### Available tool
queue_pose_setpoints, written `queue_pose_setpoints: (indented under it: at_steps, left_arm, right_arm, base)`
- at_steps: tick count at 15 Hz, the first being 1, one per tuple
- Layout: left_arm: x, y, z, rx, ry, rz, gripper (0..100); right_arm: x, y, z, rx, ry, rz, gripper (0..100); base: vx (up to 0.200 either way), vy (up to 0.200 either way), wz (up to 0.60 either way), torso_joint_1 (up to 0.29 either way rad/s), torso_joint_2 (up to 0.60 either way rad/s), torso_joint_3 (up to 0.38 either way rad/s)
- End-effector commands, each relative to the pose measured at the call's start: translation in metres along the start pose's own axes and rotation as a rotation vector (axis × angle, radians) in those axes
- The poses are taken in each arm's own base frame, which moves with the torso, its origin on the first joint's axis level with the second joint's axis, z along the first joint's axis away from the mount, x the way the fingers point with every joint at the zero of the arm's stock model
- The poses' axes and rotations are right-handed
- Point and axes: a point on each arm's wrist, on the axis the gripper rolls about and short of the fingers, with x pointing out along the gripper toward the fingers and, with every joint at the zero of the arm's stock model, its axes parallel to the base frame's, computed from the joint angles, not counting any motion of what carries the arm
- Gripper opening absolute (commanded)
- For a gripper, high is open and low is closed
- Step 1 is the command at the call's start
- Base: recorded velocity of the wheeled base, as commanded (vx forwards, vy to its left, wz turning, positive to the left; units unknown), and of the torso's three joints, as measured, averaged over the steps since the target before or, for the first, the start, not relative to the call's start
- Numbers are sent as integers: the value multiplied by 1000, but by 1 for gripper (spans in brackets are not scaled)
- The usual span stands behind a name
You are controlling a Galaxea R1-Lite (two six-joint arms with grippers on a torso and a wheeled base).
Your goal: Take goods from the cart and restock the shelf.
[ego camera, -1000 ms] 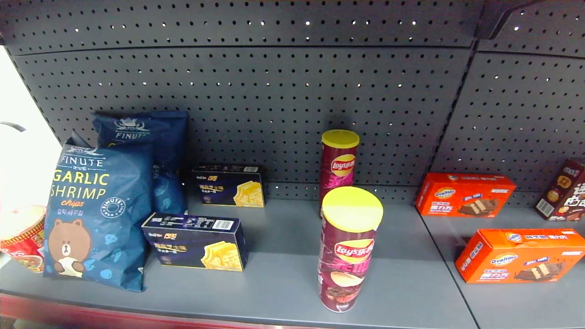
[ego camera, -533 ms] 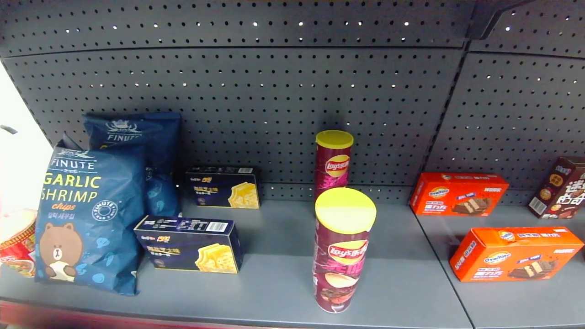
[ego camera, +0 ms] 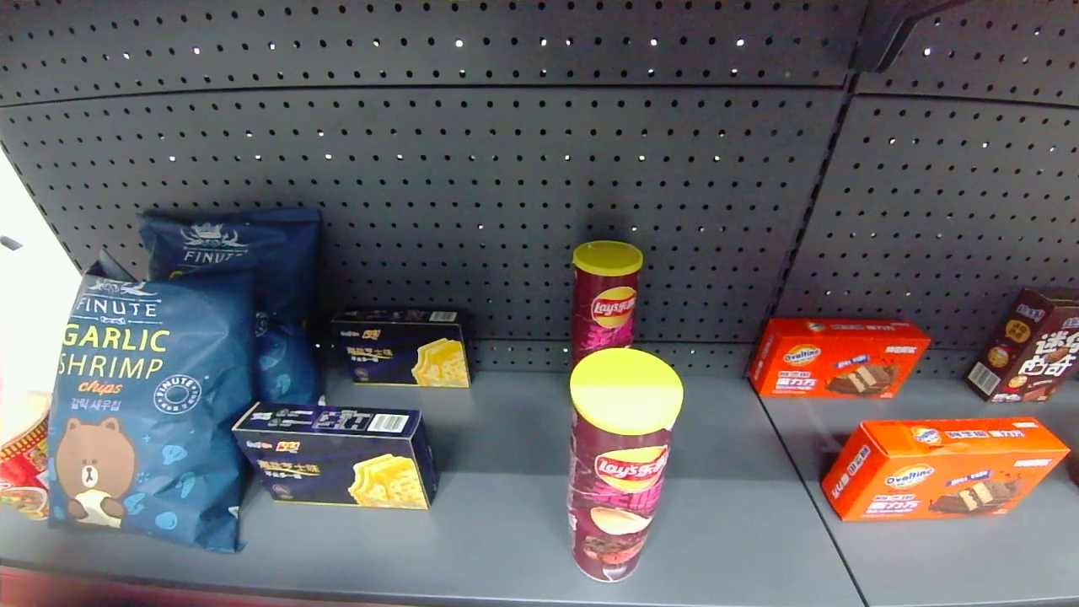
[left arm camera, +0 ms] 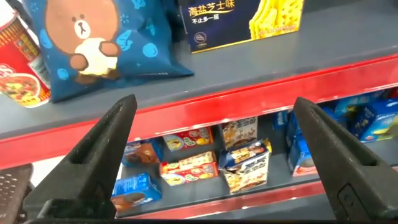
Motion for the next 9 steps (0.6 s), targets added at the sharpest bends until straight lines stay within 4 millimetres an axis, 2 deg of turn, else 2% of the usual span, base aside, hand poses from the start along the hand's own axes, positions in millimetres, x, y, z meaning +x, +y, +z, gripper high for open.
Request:
queue_pose_setpoints:
  at_steps: [1, 6, 7, 8, 9]
  left_arm:
    - [0, 0, 0, -5, 5, -1, 100]
    - [0, 0, 0, -11, 5, -1, 100]
    - [0, 0, 0, -11, 6, -3, 100]
    - [1, 0, 0, -12, 7, -7, 100]
    - [1, 0, 0, -21, 7, -7, 100]
  right_arm:
    - [0, 0, 0, -1, 3, 0, 100]
    - [-1, 0, 1, -8, -3, 28, 100]
    - [-1, 0, 27, -46, -21, 112, 100]
    - [20, -1, 76, -48, 45, 202, 100]
    - [34, -1, 110, -68, 21, 274, 100]
  base:
    - [0, 0, 0, 0, 0, 0]
    - [0, 0, 0, 0, 0, 0]
    - [0, 0, 0, 0, 0, 0]
    - [0, 0, 0, 0, 0, 0]
    - [0, 0, 0, 0, 0, 0]
